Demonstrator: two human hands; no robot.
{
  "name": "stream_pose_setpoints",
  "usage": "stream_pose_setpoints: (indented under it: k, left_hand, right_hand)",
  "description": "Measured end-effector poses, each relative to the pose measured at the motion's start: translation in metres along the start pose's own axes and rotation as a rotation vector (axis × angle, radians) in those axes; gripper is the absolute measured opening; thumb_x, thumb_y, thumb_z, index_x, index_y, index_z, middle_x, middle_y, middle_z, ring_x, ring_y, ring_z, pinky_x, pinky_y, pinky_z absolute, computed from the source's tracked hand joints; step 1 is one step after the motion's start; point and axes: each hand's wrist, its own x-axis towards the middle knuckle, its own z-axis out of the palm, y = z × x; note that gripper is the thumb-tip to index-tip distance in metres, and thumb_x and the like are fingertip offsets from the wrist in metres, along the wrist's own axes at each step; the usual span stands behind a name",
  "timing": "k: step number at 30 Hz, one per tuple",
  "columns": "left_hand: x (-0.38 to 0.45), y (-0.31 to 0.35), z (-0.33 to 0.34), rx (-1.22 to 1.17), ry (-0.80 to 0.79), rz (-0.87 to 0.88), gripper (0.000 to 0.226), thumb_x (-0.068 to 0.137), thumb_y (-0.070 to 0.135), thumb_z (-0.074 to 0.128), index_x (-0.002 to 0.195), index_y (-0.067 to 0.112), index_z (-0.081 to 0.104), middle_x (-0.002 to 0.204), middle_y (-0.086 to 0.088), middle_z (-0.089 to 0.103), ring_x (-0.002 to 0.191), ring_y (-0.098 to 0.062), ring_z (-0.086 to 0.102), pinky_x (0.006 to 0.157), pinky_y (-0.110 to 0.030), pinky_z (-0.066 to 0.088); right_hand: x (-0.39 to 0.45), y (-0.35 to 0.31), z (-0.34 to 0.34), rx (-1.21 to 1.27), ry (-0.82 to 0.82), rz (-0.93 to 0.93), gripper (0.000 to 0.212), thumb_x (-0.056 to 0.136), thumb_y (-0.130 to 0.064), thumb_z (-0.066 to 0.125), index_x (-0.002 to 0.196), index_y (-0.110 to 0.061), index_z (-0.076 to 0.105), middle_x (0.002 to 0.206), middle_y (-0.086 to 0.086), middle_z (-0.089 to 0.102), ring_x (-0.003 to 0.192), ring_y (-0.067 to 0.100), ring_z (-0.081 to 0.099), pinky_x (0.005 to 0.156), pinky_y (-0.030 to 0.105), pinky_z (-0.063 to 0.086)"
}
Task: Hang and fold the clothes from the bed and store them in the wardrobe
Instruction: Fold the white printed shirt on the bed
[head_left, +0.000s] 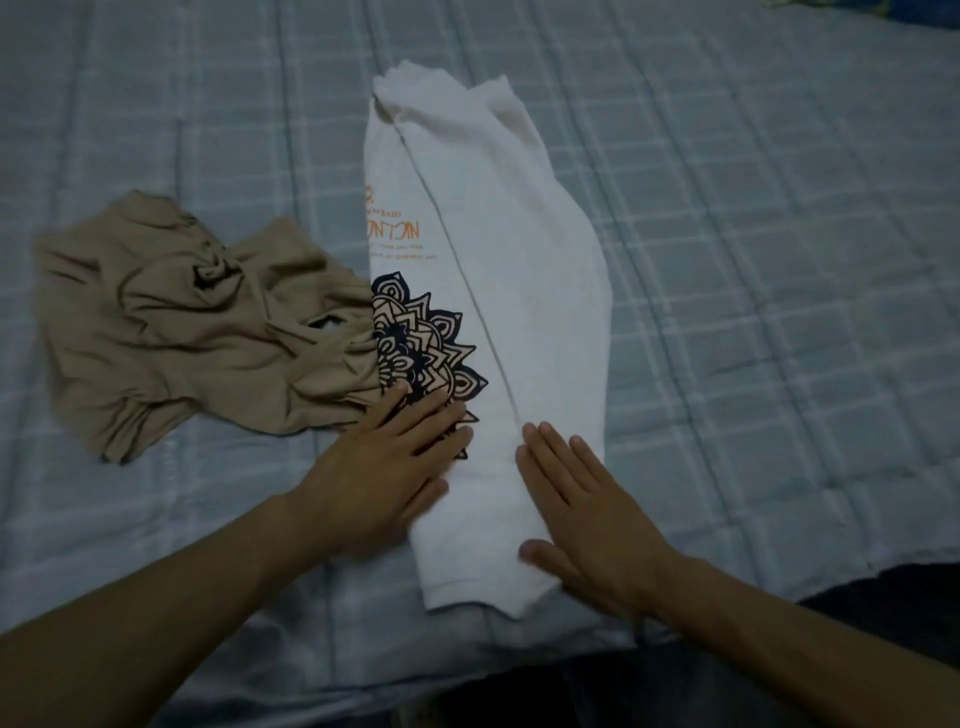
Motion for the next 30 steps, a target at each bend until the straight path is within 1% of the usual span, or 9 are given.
stream_pose_setpoints:
  k: [3, 5, 7, 9, 15, 19, 22, 25, 30]
  left_hand:
    - [-0.019, 0.0, -0.005, -0.086, 0.019, 0.125, 0.047, 0.092, 0.033, 0.055, 0.137, 0.017, 0.057, 0.15, -0.007, 0.049, 0.141, -0.028, 0.041, 0.117, -0.054, 0.029]
    - [-0.027, 0.0, -0.011, -0.14, -0.023, 0.183, 0.056, 0.081, 0.031, 0.061, 0.135, 0.019, 0.058, 0.151, -0.005, 0.047, 0.141, -0.026, 0.041, 0.117, -0.054, 0.027]
    - [-0.031, 0.003, -0.017, -0.147, -0.064, 0.198, 0.067, 0.071, 0.032, 0.063, 0.137, 0.02, 0.056, 0.151, -0.005, 0.046, 0.14, -0.026, 0.041, 0.117, -0.053, 0.028]
    - [-0.029, 0.008, -0.021, -0.121, -0.065, 0.192, 0.068, 0.071, 0.031, 0.065, 0.137, 0.021, 0.056, 0.147, -0.004, 0.05, 0.134, -0.025, 0.047, 0.113, -0.049, 0.034]
    - [-0.016, 0.022, -0.026, -0.174, 0.016, 0.197, 0.036, 0.077, 0.024, 0.053, 0.111, 0.02, 0.065, 0.107, -0.001, 0.062, 0.09, -0.023, 0.058, 0.075, -0.035, 0.047]
    - [-0.01, 0.023, -0.029, -0.413, 0.072, 0.056, 0.019, 0.091, 0.025, 0.055, 0.101, 0.017, 0.068, 0.095, -0.002, 0.065, 0.083, -0.024, 0.061, 0.071, -0.037, 0.05]
    - [-0.002, 0.02, -0.034, -0.608, 0.133, -0.109, 0.013, 0.087, 0.005, 0.065, 0.098, 0.012, 0.068, 0.091, -0.001, 0.067, 0.082, -0.021, 0.063, 0.072, -0.035, 0.051]
    - [0.006, 0.018, -0.042, -0.733, 0.204, -0.215, 0.008, 0.091, 0.01, 0.061, 0.093, 0.017, 0.063, 0.082, 0.006, 0.063, 0.072, -0.011, 0.058, 0.064, -0.032, 0.047]
    - [0.022, 0.015, -0.048, -0.839, 0.299, -0.37, 0.016, 0.096, 0.025, 0.054, 0.087, 0.016, 0.063, 0.069, 0.0, 0.059, 0.062, -0.02, 0.055, 0.059, -0.041, 0.044]
  right_hand:
    - [-0.015, 0.004, -0.008, 0.047, 0.028, -0.114, 0.096, 0.093, -0.07, 0.039, 0.155, -0.003, 0.01, 0.164, 0.016, 0.0, 0.152, 0.028, -0.003, 0.122, 0.045, 0.011]
    - [-0.024, 0.01, -0.014, 0.087, 0.037, -0.175, 0.105, 0.086, -0.075, 0.048, 0.155, -0.004, 0.013, 0.164, 0.016, 0.003, 0.152, 0.028, 0.001, 0.123, 0.041, 0.009]
    - [-0.031, 0.014, -0.015, 0.064, 0.04, -0.168, 0.109, 0.082, -0.074, 0.056, 0.155, -0.004, 0.017, 0.164, 0.016, 0.006, 0.152, 0.029, 0.006, 0.123, 0.04, 0.013]
    - [-0.035, 0.011, -0.013, 0.036, 0.073, -0.116, 0.11, 0.078, -0.07, 0.064, 0.154, -0.004, 0.021, 0.163, 0.016, 0.012, 0.151, 0.028, 0.012, 0.12, 0.043, 0.022]
    - [-0.031, 0.006, -0.009, 0.044, 0.103, -0.067, 0.11, 0.074, -0.07, 0.064, 0.154, -0.007, 0.023, 0.162, 0.015, 0.016, 0.15, 0.029, 0.017, 0.12, 0.047, 0.022]
    - [-0.029, 0.005, -0.01, 0.101, 0.079, -0.055, 0.112, 0.074, -0.078, 0.057, 0.156, -0.012, 0.019, 0.164, 0.013, 0.01, 0.152, 0.025, 0.008, 0.122, 0.042, 0.01]
    - [-0.025, 0.001, -0.014, 0.138, 0.166, -0.03, 0.098, 0.077, -0.065, 0.066, 0.151, -0.009, 0.034, 0.158, 0.016, 0.028, 0.146, 0.03, 0.028, 0.118, 0.045, 0.027]
    - [-0.022, 0.004, -0.017, 0.226, 0.258, 0.025, 0.08, 0.076, -0.041, 0.075, 0.143, -0.009, 0.047, 0.151, 0.012, 0.042, 0.136, 0.028, 0.045, 0.105, 0.044, 0.046]
    - [-0.016, 0.008, -0.018, 0.25, 0.267, 0.037, 0.088, 0.068, -0.04, 0.078, 0.144, -0.013, 0.044, 0.147, 0.01, 0.046, 0.131, 0.026, 0.048, 0.099, 0.034, 0.046]
